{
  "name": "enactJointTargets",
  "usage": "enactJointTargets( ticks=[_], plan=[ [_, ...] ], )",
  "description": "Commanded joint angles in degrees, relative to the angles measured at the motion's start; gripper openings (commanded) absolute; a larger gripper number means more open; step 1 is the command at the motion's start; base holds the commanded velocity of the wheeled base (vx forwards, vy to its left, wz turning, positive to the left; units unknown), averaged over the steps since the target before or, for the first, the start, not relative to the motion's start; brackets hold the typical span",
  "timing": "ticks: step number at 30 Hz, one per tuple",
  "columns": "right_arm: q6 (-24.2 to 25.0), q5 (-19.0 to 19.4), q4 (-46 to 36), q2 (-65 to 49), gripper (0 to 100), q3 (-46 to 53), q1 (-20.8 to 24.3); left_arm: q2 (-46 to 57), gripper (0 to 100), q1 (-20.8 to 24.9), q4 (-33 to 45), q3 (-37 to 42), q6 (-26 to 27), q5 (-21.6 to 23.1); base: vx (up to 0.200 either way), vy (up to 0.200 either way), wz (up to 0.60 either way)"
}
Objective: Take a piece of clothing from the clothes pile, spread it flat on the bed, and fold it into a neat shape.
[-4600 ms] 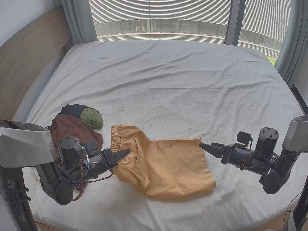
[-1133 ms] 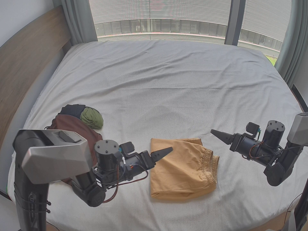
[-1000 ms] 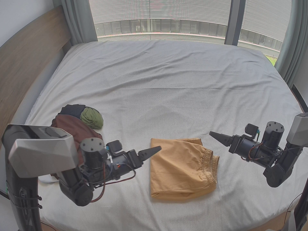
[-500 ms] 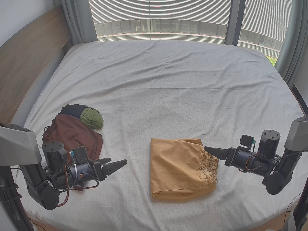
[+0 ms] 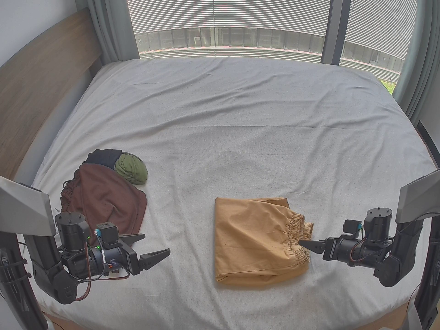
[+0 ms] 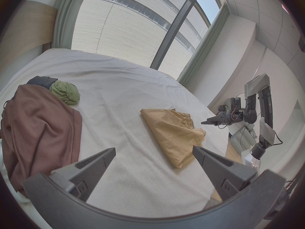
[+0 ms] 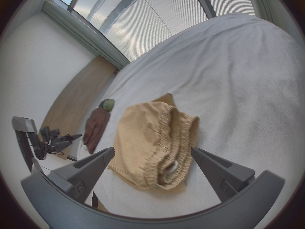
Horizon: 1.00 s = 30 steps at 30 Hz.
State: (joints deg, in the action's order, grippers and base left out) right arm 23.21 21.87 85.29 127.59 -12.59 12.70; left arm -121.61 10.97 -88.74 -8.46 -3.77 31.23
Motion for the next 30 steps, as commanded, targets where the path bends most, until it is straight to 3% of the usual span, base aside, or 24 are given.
enactJointTargets(
  ticks=[1,5,12,21,30],
  plan=[
    [-0.1,-0.4,-0.3,5.1,100,0.6,-0.4,-1.0,100,-0.2,0.1,0.5,0.0,0.1,0.000,0.000,0.00],
    [0.2,-3.1,0.5,8.2,100,0.4,0.0,-1.3,100,0.2,0.0,0.7,0.0,0.2,0.000,0.000,0.00],
    [0.8,-3.4,0.6,11.4,100,-1.1,1.8,-3.1,100,1.4,0.0,1.2,0.0,0.2,0.000,0.000,0.00],
    [9.3,-3.5,3.0,15.7,100,-6.1,5.6,-3.1,100,1.6,0.0,1.3,0.0,0.2,0.000,0.000,0.00],
    [10.6,-3.4,2.9,15.9,100,-8.3,6.2,-2.7,100,1.5,0.0,1.4,0.0,0.3,0.000,0.000,0.00]
  ],
)
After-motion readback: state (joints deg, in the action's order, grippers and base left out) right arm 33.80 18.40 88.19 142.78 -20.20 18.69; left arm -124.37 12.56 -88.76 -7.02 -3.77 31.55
